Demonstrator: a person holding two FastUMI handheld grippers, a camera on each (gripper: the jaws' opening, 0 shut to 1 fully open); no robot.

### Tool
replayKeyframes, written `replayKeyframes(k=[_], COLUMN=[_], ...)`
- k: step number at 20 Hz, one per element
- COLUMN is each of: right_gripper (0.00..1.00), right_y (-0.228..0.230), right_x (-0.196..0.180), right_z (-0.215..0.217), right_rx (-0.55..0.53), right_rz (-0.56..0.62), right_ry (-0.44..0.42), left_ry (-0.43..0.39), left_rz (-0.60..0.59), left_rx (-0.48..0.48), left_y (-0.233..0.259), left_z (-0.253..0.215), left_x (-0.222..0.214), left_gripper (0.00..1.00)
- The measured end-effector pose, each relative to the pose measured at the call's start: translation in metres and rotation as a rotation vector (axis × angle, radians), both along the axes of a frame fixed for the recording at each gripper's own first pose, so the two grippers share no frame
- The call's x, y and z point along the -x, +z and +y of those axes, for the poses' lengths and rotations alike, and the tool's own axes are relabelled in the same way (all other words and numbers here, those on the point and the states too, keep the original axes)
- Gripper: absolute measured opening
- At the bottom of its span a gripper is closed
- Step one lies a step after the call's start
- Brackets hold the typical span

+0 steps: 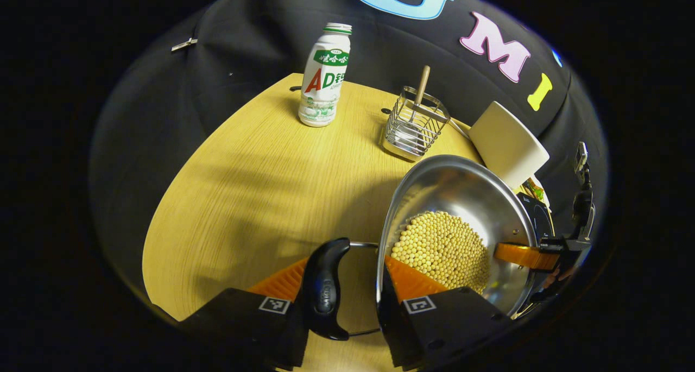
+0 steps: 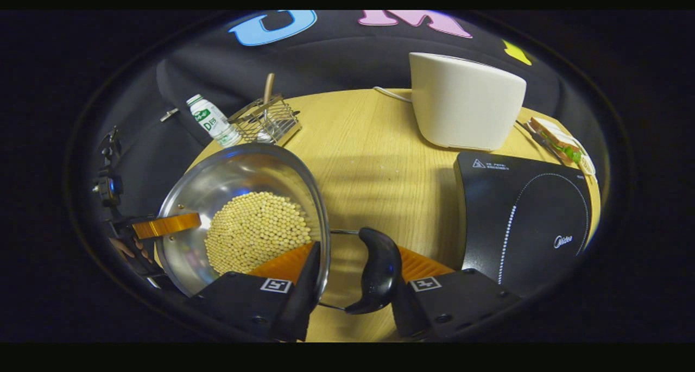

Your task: First push the handle of the pot to place it horizontally, then grasp the pot with both hands and set it on the induction cooktop.

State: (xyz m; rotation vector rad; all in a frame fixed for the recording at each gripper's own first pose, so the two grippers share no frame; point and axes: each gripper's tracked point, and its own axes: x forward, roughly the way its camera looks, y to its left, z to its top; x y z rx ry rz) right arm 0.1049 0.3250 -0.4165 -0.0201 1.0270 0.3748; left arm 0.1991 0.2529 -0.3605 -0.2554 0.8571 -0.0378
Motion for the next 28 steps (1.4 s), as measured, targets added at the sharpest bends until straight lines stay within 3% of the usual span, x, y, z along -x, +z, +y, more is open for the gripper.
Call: replayKeyframes(k=[1,2,3,4,5,12,18,22,23,28], right_gripper=[0.60,0.64,0.60,0.64,0.60,0.64,0.63,0.60,0.64,0.64], right_y=[0.004,0.008,0.013,0.018,0.023,0.075,0.110,0.125,0.128,0.142], right_x=[0.002,0.002,0.003,0.003,0.003,0.000,-0.002,-0.003,-0.006,-0.019], right_z=[0.000,0.000,-0.001,-0.001,-0.002,-0.032,-0.091,-0.140,-0.152,-0.208], right_rx=[-0.002,-0.003,-0.003,-0.007,-0.012,-0.035,-0.067,-0.068,-0.067,-0.047], right_rz=[-0.002,-0.009,-0.015,-0.020,-0.025,-0.071,-0.079,-0.083,-0.086,-0.104], right_ry=[0.003,0.008,0.011,0.013,0.012,-0.014,-0.050,-0.077,-0.081,-0.100], left_ry=[0.004,0.008,0.008,0.007,0.005,-0.024,-0.060,-0.082,-0.087,-0.111], left_rz=[0.010,0.013,0.008,0.002,-0.003,-0.030,-0.053,-0.051,-0.054,-0.055], left_rx=[0.004,0.006,0.004,0.001,-0.003,-0.011,-0.054,-0.052,-0.049,-0.024], left_y=[0.000,0.003,0.007,0.011,0.018,0.072,0.114,0.125,0.123,0.132], left_z=[-0.002,-0.002,-0.002,-0.002,-0.003,-0.039,-0.099,-0.149,-0.162,-0.222], left_x=[0.003,0.006,0.008,0.008,0.013,0.018,0.020,0.023,0.015,0.014], left_gripper=[0.62,0.60,0.60,0.60,0.60,0.60,0.60,0.60,0.60,0.60])
